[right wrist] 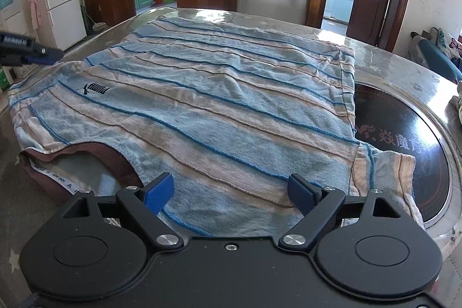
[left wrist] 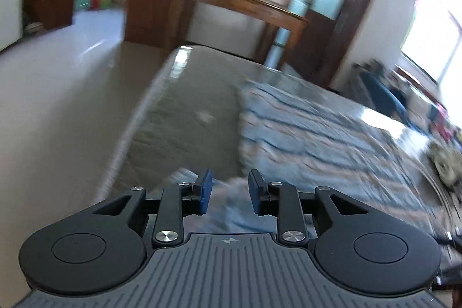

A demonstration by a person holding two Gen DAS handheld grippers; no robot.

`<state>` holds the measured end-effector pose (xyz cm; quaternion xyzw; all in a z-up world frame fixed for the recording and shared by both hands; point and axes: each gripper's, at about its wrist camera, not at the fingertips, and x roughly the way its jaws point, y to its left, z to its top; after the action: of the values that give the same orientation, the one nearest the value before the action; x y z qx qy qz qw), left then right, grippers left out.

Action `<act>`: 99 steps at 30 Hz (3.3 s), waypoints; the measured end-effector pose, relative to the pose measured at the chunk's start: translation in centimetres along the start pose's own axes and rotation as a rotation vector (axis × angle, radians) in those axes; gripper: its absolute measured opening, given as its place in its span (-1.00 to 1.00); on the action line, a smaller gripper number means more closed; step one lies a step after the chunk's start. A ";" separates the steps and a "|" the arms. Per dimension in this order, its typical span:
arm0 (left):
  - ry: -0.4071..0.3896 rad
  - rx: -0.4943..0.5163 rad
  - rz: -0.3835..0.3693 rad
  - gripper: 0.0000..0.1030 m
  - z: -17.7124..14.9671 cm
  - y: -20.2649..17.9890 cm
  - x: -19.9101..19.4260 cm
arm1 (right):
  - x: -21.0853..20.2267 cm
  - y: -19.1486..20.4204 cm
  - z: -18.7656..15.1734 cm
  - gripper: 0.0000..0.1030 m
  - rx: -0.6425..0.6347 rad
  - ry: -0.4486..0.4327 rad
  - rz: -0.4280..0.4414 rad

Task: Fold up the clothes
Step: 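Move the left gripper to the shirt's side edge and grasp it, then lift the grasped side and sleeve and fold it over the shirt body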

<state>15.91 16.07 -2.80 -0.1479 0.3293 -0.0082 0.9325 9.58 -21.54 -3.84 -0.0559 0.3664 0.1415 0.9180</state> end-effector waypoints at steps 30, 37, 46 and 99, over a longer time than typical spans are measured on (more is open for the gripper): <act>-0.007 0.210 0.229 -0.64 -1.3 -0.8 2.6 | 0.5 -0.1 -0.1 0.92 0.013 0.003 -0.014; -0.071 0.219 0.159 -0.61 -1.8 -2.0 -1.7 | 0.4 -0.1 0.0 0.92 0.003 0.002 -0.019; -0.023 0.400 0.003 -0.49 -7.7 -6.7 -5.1 | -0.5 1.0 -0.2 0.92 -0.053 -0.007 -0.022; -0.020 -0.389 0.179 -0.65 -6.1 3.8 -6.8 | -1.6 2.2 -1.9 0.97 -0.037 -0.015 0.015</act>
<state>6.51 18.87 -4.18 -0.2953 0.3273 0.1400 0.8866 6.54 -20.21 -4.08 -0.0691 0.3570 0.1556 0.9185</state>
